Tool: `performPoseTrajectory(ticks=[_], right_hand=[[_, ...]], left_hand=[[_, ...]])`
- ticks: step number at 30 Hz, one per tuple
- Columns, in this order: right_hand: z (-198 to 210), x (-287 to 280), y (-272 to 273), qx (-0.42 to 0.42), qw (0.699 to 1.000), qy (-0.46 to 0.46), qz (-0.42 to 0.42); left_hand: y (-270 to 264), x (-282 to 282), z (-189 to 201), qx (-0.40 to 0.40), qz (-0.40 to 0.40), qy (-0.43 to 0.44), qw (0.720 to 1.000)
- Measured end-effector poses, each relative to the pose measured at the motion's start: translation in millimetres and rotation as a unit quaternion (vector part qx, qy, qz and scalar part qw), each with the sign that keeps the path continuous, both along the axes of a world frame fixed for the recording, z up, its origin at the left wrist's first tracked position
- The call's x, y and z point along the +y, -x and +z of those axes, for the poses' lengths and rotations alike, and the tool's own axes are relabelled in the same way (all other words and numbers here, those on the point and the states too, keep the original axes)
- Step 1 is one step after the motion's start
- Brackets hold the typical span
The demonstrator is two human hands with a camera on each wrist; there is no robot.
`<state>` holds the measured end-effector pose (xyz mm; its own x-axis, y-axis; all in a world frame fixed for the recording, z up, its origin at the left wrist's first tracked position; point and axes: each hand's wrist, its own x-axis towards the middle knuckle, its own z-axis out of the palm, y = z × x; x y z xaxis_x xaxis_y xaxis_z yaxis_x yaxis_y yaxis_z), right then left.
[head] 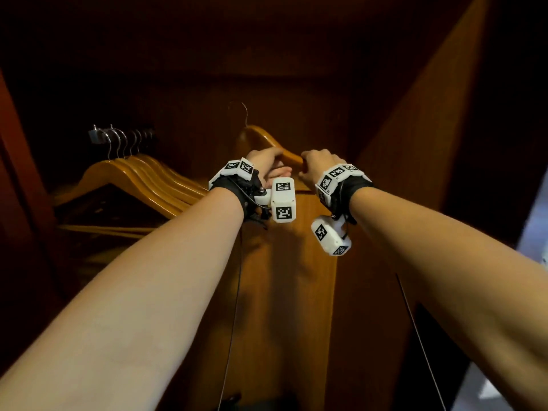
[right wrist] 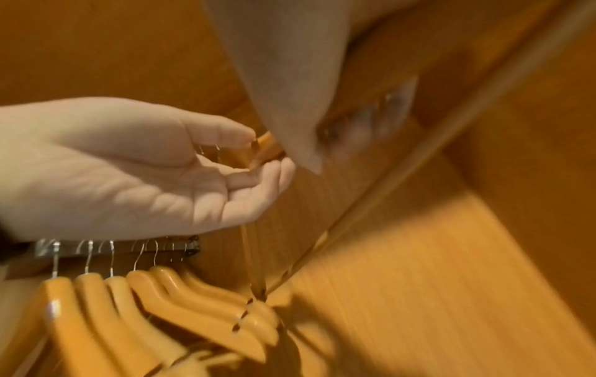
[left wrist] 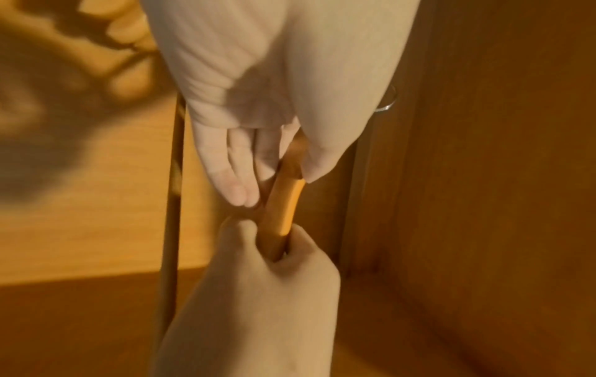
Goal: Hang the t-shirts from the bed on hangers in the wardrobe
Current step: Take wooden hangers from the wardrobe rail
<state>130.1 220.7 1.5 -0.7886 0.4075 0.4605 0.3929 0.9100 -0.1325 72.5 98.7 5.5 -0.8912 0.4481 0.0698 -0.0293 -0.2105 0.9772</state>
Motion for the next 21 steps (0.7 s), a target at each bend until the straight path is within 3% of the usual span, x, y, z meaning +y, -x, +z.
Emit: performPoseTrajectory(ticks=[5,9,14,21], right_hand=[[-14,-23,-65,0.045,0.998,0.006,-0.036],[-13,-35,-127,0.027,0.998,0.007,-0.061],[-5,-44,-194,-0.017,0.993,-0.060,-0.102],[-14,-47,-290,0.021,0.988,-0.062,-0.142]], left_hand=[[-42,-13,-10,-0.009,-0.037,-0.031,0.999],[-80,-22,-15,-0.025,-0.075,-0.052,0.996],[-141,-15,-27,-0.037,-0.125,-0.073,0.989],[-241,11,-31,0.128,-0.160,0.027,0.978]])
